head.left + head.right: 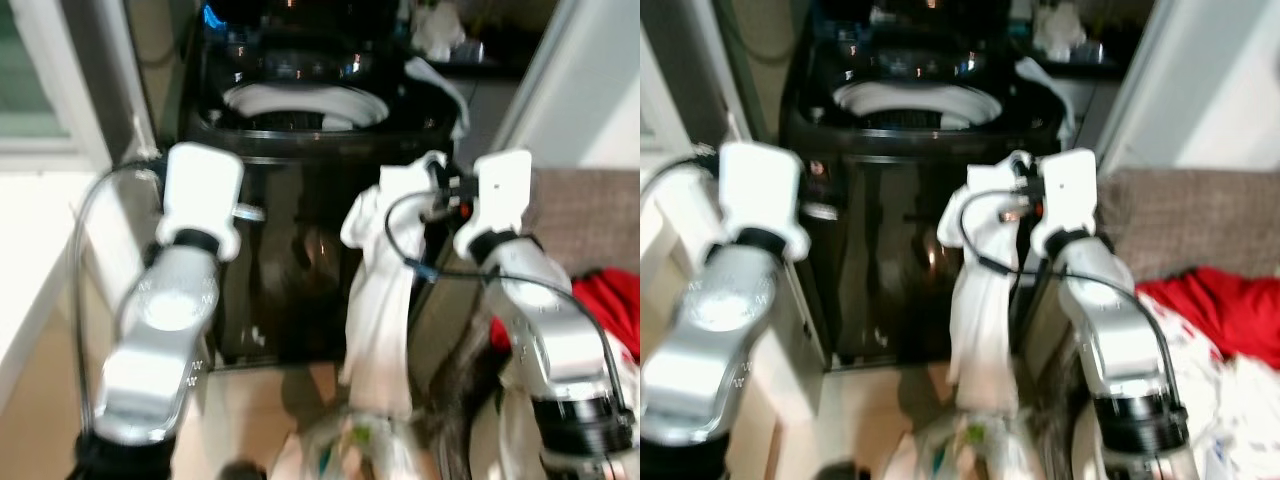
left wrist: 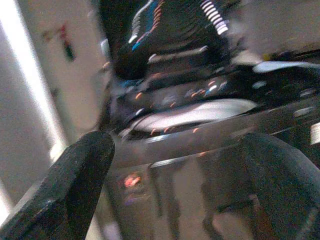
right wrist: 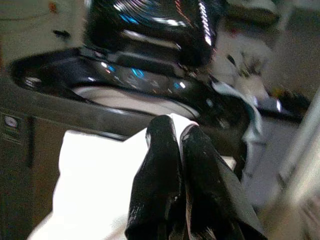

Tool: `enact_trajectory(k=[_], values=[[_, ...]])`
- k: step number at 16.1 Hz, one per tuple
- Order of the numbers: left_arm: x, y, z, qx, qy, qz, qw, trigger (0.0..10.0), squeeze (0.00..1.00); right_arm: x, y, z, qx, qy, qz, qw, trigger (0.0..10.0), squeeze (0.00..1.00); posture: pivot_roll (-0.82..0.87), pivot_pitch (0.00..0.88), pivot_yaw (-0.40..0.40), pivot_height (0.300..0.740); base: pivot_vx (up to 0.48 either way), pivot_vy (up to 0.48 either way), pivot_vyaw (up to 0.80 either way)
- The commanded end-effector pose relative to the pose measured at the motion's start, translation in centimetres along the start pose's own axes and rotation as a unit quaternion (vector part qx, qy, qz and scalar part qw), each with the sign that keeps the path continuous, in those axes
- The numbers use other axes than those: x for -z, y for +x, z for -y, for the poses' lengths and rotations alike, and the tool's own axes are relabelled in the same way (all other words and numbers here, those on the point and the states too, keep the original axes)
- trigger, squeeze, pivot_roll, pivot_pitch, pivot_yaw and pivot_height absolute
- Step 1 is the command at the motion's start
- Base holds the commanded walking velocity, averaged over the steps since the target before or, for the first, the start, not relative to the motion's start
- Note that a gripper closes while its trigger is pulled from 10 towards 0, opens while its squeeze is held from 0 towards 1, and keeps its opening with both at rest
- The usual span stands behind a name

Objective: Clothes washing

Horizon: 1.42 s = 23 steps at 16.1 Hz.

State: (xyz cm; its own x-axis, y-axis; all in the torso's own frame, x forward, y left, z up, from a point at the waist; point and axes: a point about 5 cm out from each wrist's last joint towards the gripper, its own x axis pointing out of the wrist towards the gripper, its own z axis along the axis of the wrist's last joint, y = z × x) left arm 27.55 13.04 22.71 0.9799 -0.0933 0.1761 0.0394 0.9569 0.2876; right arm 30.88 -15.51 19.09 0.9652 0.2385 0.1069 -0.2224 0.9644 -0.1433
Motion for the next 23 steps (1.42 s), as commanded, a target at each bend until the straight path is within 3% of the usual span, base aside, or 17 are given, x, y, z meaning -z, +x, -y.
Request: enact_trajectory(k=[1, 3, 6, 10, 11, 13, 17, 19, 21, 23], values=[[-0.6, 0.4, -0.1, 0.015, 0.014, 0.025, 0.999, 10.0, 0.00, -1.3, 0.6, 0.2, 0.010, -0.007, 0.032, 0.999, 10.0, 0.00, 0.08, 0.000, -0.057, 0.740, 0.431, 0.000, 0.00], [-1.8, 1.1, -0.3, 0.018, 0.008, 0.052, 0.998, 10.0, 0.00, -4.7, 2.0, 0.8, 0.025, -0.025, 0.094, 0.995, 10.0, 0.00, 0.07, 0.000, -0.050, 0.740, 0.454, 0.000, 0.00], [-2.8, 2.2, 0.0, 0.012, 0.001, 0.073, 0.997, 10.0, 0.00, -5.2, 2.9, 1.6, 0.034, -0.026, 0.099, 0.994, 10.0, 0.00, 0.07, 0.000, -0.053, 0.740, 0.471, 0.000, 0.00], [-3.2, 3.3, -0.1, 0.009, -0.004, 0.082, 0.997, 10.0, 0.00, -8.9, 6.1, 2.4, 0.033, -0.043, 0.138, 0.989, 10.0, 0.00, 0.05, 0.000, -0.040, 0.740, 0.480, 0.000, 0.00], [-3.4, 3.4, 0.0, 0.012, -0.006, 0.089, 0.996, 10.0, 0.00, -11.4, 7.2, 2.9, 0.028, -0.048, 0.165, 0.985, 10.0, 0.00, 0.05, 0.000, -0.045, 0.740, 0.480, 0.000, 0.00], [-3.7, 3.6, 0.0, 0.005, -0.009, 0.095, 0.995, 10.0, 0.00, -13.7, 8.2, 3.1, 0.017, -0.056, 0.187, 0.981, 10.0, 0.00, 0.06, 0.000, -0.057, 0.740, 0.480, 0.000, 0.00], [-3.8, 3.7, -0.1, -0.004, -0.013, 0.098, 0.995, 10.0, 0.00, -15.1, 9.6, 3.2, 0.003, -0.066, 0.180, 0.981, 10.0, 0.00, 0.08, 0.000, -0.064, 0.740, 0.480, 0.000, 0.00], [-3.8, 3.7, -0.2, -0.015, -0.018, 0.099, 0.995, 10.0, 0.00, -16.2, 11.8, 2.6, -0.016, -0.049, 0.103, 0.993, 10.0, 0.00, 0.09, 0.000, -0.071, 0.740, 0.480, 0.000, 0.00], [-3.7, 3.7, -0.4, -0.027, -0.025, 0.097, 0.995, 10.0, 0.00, -17.8, 12.3, 2.1, -0.021, -0.060, 0.104, 0.993, 10.0, 0.00, 0.09, 0.000, -0.079, 0.740, 0.480, 0.000, 0.00], [-3.8, 3.8, -0.3, -0.026, -0.019, 0.099, 0.995, 10.0, 0.00, -20.4, 12.9, 2.7, 0.052, -0.114, 0.125, 0.984, 10.0, 0.00, 0.10, 0.000, -0.077, 0.740, 0.469, 0.000, 0.00]])
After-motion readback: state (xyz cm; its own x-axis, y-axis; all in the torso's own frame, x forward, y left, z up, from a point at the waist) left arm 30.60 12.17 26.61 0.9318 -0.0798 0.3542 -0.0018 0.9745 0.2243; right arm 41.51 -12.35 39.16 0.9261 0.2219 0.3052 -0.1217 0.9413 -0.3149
